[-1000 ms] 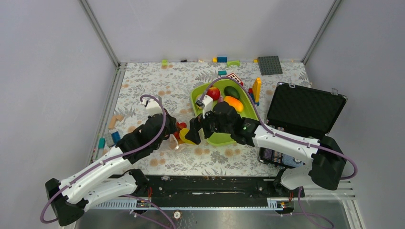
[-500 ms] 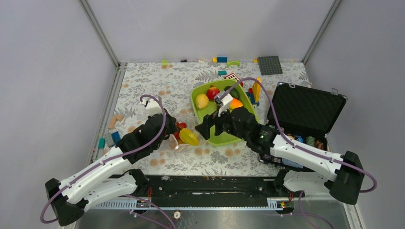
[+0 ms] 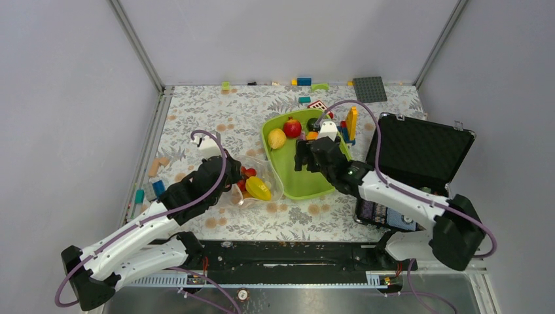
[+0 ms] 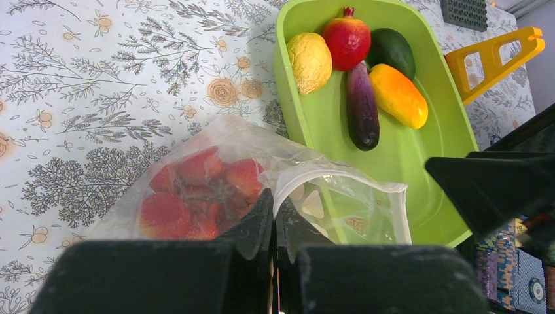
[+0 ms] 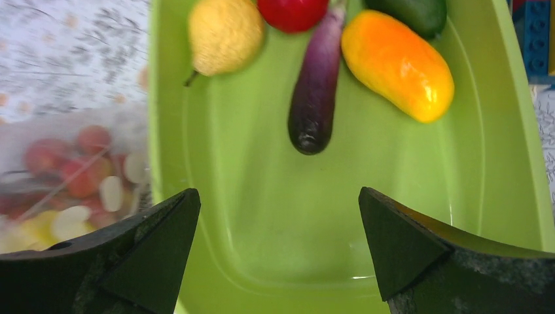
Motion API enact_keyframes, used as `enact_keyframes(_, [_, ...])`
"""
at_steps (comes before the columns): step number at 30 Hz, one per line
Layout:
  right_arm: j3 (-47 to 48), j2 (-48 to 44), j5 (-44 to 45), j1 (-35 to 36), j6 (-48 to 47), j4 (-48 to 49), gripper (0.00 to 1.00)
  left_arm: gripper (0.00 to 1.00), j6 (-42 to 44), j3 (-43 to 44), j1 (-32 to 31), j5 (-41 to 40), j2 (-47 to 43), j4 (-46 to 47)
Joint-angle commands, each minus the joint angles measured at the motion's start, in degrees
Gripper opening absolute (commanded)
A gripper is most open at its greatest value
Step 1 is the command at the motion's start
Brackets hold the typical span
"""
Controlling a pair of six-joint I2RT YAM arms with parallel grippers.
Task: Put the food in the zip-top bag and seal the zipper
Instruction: Pick up the fake vegetable from the bin.
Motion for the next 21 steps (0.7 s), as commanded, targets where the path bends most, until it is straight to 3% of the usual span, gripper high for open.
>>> enact_keyframes(1, [5.02, 6.25, 1.51, -2.02, 1.73, -3.14, 1.0, 0.0, 0.48, 0.55, -0.04, -0.39, -0.7, 2.39])
enact_keyframes(12, [16.56, 24.95, 2.82, -5.33, 2.27, -7.03, 1.0, 0.0, 0.58, 0.57, -0.04, -0.93, -0.44, 2.11])
enact_keyframes(21, [21.29, 33.03, 3.95, -5.89, 4.31, -7.71, 0.97, 0.0, 0.58, 0.58, -0.02, -1.74, -0.52, 1.99])
